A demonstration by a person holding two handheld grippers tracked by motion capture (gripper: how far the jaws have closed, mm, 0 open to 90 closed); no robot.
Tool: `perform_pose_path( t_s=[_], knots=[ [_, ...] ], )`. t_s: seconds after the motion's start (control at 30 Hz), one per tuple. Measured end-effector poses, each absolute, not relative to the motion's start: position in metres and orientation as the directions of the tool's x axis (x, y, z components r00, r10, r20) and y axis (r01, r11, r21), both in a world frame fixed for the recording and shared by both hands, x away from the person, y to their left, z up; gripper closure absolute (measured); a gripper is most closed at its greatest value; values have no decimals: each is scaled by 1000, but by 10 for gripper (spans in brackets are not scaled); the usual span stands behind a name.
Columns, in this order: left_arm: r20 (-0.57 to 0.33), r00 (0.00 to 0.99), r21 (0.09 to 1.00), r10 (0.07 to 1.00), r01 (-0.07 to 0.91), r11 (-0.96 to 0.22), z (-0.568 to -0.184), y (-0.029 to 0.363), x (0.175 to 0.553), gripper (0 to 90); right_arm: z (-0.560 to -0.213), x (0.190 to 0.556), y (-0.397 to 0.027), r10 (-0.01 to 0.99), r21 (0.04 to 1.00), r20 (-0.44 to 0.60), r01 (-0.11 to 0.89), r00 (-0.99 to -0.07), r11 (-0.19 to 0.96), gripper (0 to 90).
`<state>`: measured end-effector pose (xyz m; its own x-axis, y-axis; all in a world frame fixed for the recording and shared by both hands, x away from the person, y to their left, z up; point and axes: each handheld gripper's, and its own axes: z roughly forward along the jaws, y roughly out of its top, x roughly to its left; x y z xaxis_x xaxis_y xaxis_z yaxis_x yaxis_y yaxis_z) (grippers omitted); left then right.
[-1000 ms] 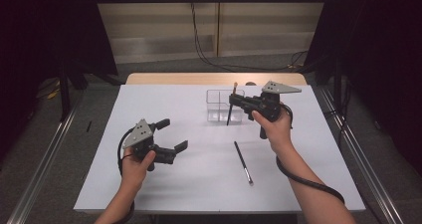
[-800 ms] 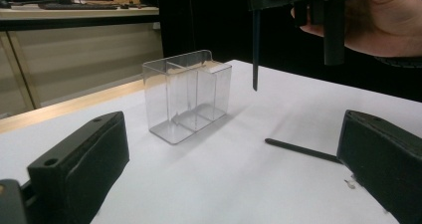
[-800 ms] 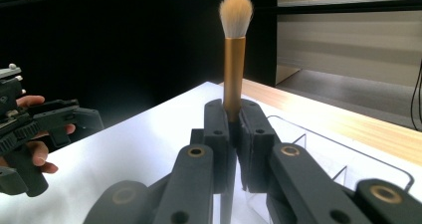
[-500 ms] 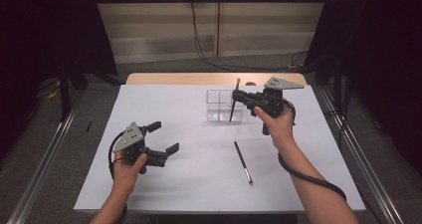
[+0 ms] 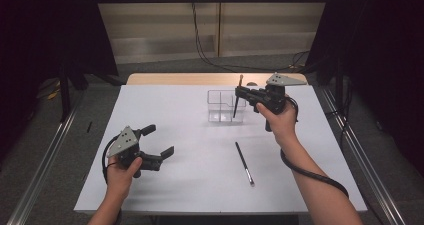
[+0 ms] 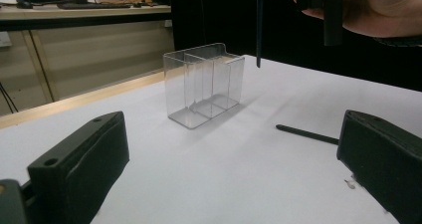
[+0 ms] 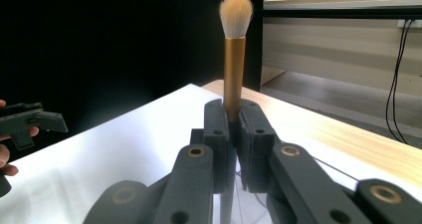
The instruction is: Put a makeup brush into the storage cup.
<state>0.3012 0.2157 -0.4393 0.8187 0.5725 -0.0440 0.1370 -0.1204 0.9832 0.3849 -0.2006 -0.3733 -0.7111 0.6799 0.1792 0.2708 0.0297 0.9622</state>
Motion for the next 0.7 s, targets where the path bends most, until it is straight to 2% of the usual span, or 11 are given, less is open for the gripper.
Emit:
perform_pose_path(
  t_s=[0.7],
  knots=[
    [-30,808,980,589,139,-141,-443,231,292,0,-368,397,-211,718,965,164,261,-676,26,838]
  ],
)
